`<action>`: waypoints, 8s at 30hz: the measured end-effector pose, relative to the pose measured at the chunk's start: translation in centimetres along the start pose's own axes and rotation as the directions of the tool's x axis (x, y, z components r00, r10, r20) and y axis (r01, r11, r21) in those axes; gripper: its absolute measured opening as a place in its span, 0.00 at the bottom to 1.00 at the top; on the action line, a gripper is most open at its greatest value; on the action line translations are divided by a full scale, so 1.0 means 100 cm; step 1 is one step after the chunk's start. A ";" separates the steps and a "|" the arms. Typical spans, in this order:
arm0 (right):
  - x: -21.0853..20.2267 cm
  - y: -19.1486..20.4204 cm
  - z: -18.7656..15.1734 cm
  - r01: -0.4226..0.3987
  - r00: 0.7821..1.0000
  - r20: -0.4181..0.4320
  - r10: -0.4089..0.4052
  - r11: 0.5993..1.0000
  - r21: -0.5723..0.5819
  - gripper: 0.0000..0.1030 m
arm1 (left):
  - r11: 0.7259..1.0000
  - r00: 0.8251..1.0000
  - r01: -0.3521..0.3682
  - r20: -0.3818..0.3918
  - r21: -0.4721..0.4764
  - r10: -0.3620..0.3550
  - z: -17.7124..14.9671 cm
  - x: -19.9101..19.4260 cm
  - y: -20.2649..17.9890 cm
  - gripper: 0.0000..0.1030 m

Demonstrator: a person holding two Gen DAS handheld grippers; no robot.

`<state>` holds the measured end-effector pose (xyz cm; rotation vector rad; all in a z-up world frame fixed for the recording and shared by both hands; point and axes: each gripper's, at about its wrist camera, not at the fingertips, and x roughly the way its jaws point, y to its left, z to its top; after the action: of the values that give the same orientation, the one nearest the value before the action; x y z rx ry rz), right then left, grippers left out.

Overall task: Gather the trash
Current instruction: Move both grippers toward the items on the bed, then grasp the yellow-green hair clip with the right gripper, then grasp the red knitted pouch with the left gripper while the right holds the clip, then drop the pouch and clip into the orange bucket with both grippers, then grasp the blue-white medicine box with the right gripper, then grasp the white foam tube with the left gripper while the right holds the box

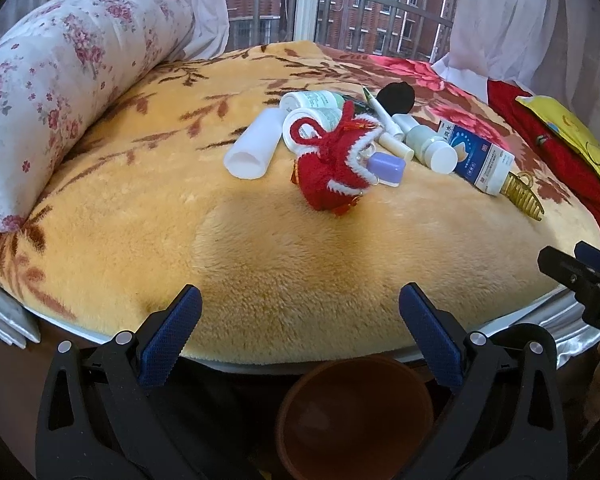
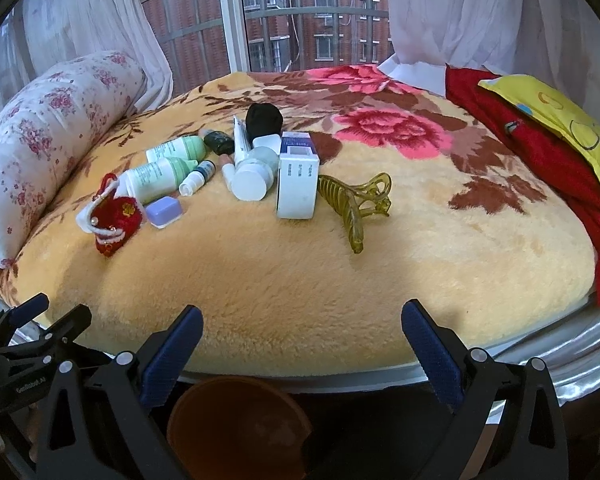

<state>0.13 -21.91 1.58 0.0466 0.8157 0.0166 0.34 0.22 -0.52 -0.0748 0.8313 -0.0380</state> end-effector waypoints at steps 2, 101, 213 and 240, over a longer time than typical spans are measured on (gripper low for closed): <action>0.000 -0.001 0.001 0.002 1.000 0.004 -0.002 1.000 -0.003 0.95 | 1.000 1.000 -0.002 -0.001 -0.001 0.002 0.000 0.000 0.000 0.94; 0.085 -0.071 0.057 -0.167 0.986 0.025 0.166 0.984 0.068 0.42 | 0.996 0.999 0.051 -0.016 0.075 -0.050 0.075 0.067 -0.031 0.93; 0.026 -0.025 0.110 -0.281 0.954 -0.087 0.288 0.956 0.078 0.29 | 0.971 0.971 0.239 0.025 0.013 -0.239 0.014 -0.020 0.024 0.84; 0.017 -0.030 0.027 -0.469 0.870 -0.080 0.487 0.865 0.179 0.29 | 0.996 0.966 0.017 -0.258 0.082 0.005 0.140 0.134 0.046 0.25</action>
<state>3.23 -24.90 2.07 0.3997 0.9109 0.4335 19.75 4.71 -1.33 0.0075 1.0895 -0.0899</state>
